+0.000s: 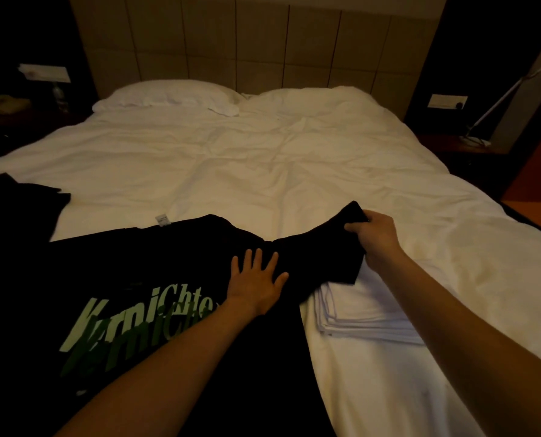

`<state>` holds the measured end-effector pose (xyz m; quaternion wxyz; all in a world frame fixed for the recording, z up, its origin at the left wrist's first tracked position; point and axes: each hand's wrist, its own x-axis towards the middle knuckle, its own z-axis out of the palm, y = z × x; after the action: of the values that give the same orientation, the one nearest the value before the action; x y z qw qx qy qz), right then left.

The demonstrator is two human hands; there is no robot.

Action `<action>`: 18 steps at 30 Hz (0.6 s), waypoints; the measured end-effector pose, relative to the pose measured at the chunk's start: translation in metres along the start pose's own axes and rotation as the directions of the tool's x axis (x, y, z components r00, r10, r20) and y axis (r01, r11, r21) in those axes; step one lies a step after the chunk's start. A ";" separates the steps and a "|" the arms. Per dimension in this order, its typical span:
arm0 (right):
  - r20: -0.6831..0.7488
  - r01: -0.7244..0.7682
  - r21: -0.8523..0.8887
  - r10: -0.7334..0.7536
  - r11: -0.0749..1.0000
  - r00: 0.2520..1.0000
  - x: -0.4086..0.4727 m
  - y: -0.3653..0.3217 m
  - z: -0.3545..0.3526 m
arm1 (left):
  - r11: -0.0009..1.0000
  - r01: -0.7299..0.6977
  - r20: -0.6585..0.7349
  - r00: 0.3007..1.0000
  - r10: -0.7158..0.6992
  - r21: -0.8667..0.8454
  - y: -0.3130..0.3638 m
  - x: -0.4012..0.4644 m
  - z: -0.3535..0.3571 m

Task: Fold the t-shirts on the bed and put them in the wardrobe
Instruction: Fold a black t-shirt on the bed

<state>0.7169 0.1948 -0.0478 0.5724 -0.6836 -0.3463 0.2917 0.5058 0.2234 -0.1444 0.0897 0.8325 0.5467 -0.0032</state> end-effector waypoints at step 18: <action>0.489 -0.078 0.223 -0.042 0.972 0.871 -0.124 -0.045 0.127 | -0.653 0.015 0.181 0.965 -0.188 -0.757 -0.087 -0.095 -0.058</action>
<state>0.5367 0.1735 -0.0249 0.5400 -0.5176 -0.4366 0.4999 0.3834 0.1794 -0.0902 0.7603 0.1968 0.3355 0.5202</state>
